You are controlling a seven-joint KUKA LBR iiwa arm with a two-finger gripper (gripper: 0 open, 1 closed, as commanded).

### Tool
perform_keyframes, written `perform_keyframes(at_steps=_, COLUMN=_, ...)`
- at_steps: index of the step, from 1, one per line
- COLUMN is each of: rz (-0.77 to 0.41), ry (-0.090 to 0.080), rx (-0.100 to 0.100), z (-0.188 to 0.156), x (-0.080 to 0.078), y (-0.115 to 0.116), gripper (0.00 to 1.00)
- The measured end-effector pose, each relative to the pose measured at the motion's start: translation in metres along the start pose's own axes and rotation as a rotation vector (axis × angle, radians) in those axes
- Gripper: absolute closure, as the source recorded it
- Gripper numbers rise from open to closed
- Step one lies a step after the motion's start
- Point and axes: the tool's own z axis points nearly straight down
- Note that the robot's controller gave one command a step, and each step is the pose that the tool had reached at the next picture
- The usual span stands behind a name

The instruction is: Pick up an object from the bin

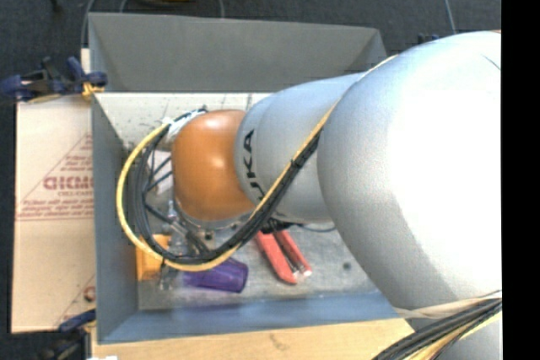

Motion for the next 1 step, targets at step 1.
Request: perform_keyframes(at_steps=1, rz=0.000, ry=0.000, rx=0.000, z=0.0000, x=0.0000, y=0.0000, gripper=1.00)
